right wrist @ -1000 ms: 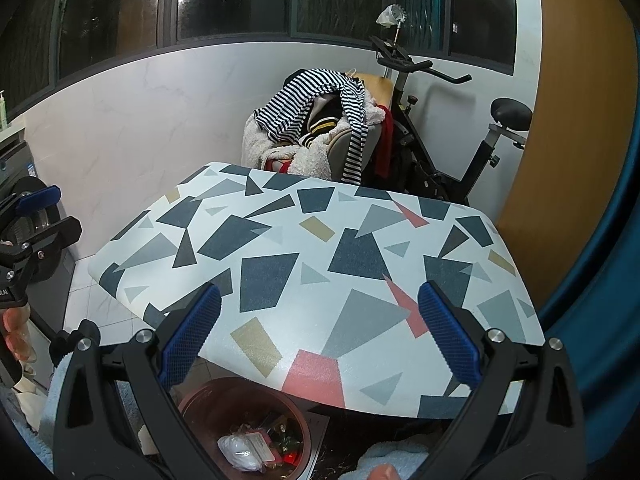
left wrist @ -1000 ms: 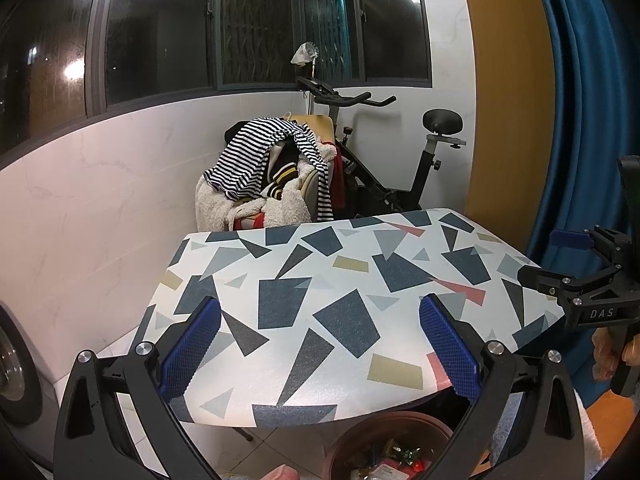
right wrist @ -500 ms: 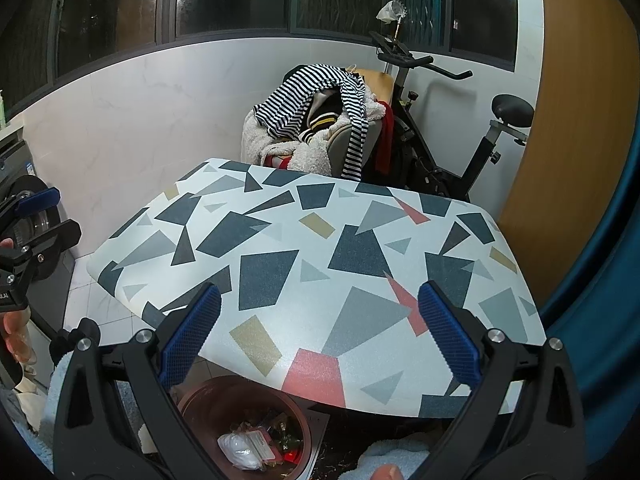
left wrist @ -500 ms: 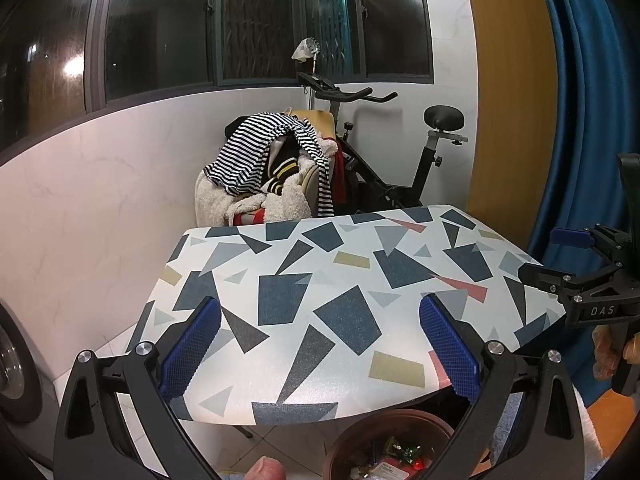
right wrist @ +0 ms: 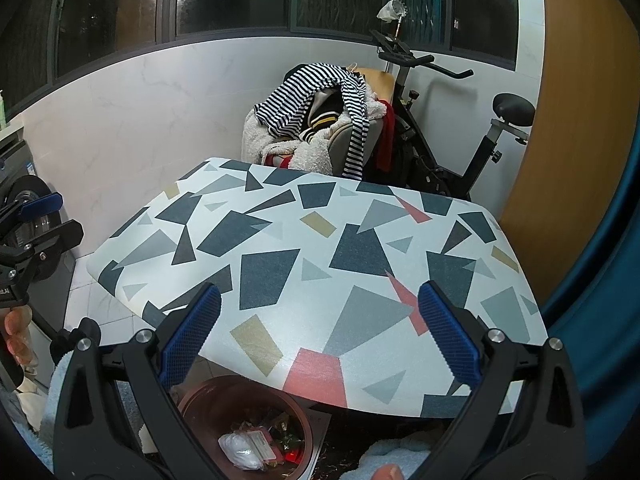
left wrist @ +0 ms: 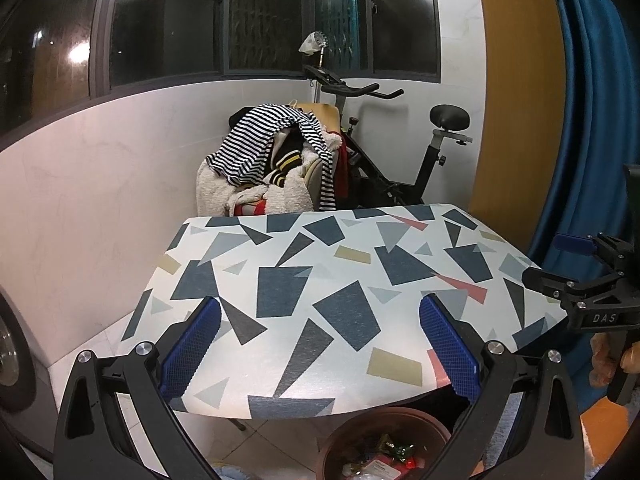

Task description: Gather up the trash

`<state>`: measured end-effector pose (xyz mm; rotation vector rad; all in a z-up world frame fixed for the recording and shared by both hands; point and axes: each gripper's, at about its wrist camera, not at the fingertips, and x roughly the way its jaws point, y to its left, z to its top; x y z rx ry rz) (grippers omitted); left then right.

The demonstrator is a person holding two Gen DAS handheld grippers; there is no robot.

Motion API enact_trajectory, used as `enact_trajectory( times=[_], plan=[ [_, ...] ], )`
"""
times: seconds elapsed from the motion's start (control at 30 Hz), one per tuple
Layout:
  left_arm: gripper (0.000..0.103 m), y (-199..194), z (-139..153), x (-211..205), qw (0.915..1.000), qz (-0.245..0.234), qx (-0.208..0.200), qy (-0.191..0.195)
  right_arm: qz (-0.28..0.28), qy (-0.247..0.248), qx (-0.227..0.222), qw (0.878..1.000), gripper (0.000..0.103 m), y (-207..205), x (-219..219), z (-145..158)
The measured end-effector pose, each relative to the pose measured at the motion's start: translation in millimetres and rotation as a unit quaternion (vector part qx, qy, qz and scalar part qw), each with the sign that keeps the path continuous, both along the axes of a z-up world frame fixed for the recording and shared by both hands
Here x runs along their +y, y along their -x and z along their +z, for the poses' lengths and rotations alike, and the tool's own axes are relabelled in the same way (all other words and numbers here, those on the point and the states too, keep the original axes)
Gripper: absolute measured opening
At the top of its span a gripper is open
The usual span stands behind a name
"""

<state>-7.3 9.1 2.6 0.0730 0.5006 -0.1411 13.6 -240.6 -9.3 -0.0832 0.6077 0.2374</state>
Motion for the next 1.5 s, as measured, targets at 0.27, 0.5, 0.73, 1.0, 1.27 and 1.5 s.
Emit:
enact_trajectory(
  times=[0.27,0.5,0.73,1.0,1.27,1.5],
  plan=[
    [0.097,-1.8,-0.2,1.2,1.0000,0.005,0.003,-0.001,0.001,-0.001,0.001,1.000,0.097,-0.9,-0.6,-0.8],
    [0.097,-3.6,-0.6,1.4,1.0000,0.005,0.005,0.000,0.001,-0.001,0.001,1.000,0.097,-1.4,-0.9,-0.3],
    [0.097,-3.8,-1.0,3.6,1.0000,0.006,0.006,0.000,0.001,0.000,0.000,1.000,0.097,0.7,-0.1,-0.7],
    [0.097,-3.8,-0.8,3.3,1.0000,0.006,0.007,-0.001,0.001,-0.002,0.001,1.000,0.097,-2.2,-0.1,-1.0],
    [0.097,-3.5,-0.8,3.5,1.0000,0.006,0.006,0.000,0.000,-0.003,0.001,1.000,0.097,-2.3,1.9,0.5],
    [0.097,-3.1,-0.7,3.2,1.0000,0.005,0.006,-0.001,0.000,-0.003,0.001,1.000,0.097,-2.7,1.1,0.6]
  ],
)
